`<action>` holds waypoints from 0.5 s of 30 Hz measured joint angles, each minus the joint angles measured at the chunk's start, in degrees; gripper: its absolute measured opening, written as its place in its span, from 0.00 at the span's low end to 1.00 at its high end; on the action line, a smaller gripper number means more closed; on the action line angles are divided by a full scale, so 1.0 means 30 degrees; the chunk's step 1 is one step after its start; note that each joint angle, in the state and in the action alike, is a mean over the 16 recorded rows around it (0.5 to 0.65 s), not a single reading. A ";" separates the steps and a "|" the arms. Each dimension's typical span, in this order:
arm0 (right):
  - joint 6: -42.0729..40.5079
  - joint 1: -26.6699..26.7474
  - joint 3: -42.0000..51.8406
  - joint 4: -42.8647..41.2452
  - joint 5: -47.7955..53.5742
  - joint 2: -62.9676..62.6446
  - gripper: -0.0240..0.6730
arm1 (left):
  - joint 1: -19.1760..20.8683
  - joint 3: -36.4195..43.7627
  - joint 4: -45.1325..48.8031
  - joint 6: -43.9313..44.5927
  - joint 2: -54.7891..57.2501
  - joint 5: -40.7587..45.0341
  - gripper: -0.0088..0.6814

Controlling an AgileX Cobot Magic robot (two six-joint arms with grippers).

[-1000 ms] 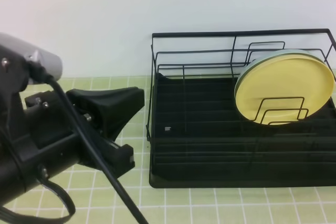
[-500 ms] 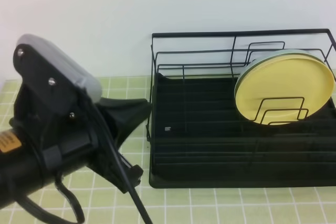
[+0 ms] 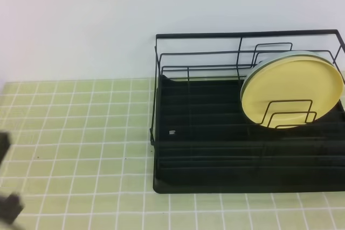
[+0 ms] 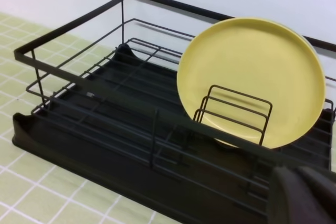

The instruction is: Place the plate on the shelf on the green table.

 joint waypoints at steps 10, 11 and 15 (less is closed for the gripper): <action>0.0000 0.0000 0.0000 0.0029 0.0009 0.0000 0.03 | 0.2978 0.5134 -0.1479 -0.0009 -0.6262 -0.0870 0.01; 0.0000 0.0000 0.0000 0.0032 0.0010 0.0000 0.03 | 0.3080 0.5567 -0.1607 -0.0052 -0.6666 -0.1035 0.01; 0.0000 0.0000 0.0000 0.0056 0.0014 0.0000 0.03 | 0.3378 0.6993 -0.1218 -0.1257 -0.7901 -0.1573 0.01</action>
